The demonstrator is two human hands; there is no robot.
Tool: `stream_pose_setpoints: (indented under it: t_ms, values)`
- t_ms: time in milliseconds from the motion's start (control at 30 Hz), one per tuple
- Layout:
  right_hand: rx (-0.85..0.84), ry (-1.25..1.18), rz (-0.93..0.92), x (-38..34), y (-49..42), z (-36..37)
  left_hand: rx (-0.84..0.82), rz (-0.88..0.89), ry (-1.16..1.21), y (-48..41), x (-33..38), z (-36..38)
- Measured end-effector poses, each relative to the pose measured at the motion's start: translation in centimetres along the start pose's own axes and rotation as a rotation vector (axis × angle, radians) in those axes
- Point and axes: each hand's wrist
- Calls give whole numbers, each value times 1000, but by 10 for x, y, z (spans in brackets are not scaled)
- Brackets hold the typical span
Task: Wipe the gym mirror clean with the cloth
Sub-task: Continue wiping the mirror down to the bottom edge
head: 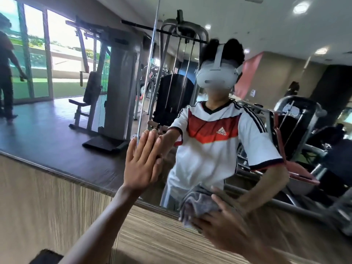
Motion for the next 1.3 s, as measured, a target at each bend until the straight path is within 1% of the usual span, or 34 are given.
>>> stream_pose_setpoints:
  t_ms: [67,100,167,200,233,300,367,400,433,467,533,567,600,633,667,700,733,800,833,867,900,1000,1033,1067,1100,1133,1200,1233,1267,1300]
  values:
    - [58,30,45,22,0,-9,39,2,1,1,3,1]
    - [92,2,117,22,-8,-17,52,6,-6,0,2,2]
    - [142,-119,281,-3,-32,-24,50,5,2,1,2,4]
    - [140,-170,306,-24,-40,-25,43,11,9,2,1,4]
    - [118,-181,276,-41,-44,-24,41,19,6,3,0,3]
    - [61,-95,128,-56,-39,-14,35,34,1,2,-4,2]
    - [68,-42,46,-43,-23,-3,39,23,12,2,-3,1]
    - [87,-35,56,-27,-19,-5,50,13,1,1,-3,0]
    - [137,-18,105,-9,-19,-10,54,-3,-8,-1,-2,1]
    - [218,-2,200,10,-25,-19,49,-16,-9,-1,0,1]
    - [384,-47,499,50,-49,-48,46,-22,-24,-2,2,0]
    - [428,-76,657,63,-67,-59,35,-31,-29,-3,3,-1]
    - [460,-90,778,67,-83,-69,21,-43,-25,-3,6,-3]
    - [467,-93,827,63,-98,-76,7,-58,-6,-4,8,-5]
    - [443,-78,793,52,-106,-77,-11,-74,17,-6,9,-8]
    - [415,-40,669,38,-108,-71,-36,-87,35,-9,8,-11]
    - [382,19,492,26,-101,-60,-65,-88,44,-13,6,-16]
    - [312,124,189,30,-71,-43,-101,-72,51,-21,1,-26]
    - [321,127,132,45,-57,-41,-103,-62,53,-25,-2,-30]
    - [366,107,160,67,-50,-44,-96,-61,48,-32,-5,-34]
    - [421,68,267,93,-50,-52,-84,-80,40,-40,-7,-35]
    - [581,19,734,173,-83,-103,-19,-186,30,-78,5,-27]
    - [607,12,837,185,-101,-119,7,-200,32,-92,12,-23]
    - [608,22,883,189,-118,-131,27,-201,35,-106,18,-20]
    - [595,42,864,185,-131,-137,40,-201,39,-119,19,-19]
    - [560,72,790,175,-138,-137,51,-200,44,-130,17,-21]
    - [446,172,507,157,-129,-126,29,-181,62,-145,5,-28]
    - [389,213,362,157,-115,-119,-7,-159,77,-149,-3,-32]
    - [357,240,254,165,-99,-115,-47,-128,88,-152,-10,-38]
    - [350,253,216,180,-85,-114,-79,-91,91,-154,-16,-44]
Point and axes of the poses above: each hand's wrist, its own y-axis away from the middle knuckle, its own z-axis out of the palm, x = y × z, and after that the axes turned 9 degrees about y, right-handed
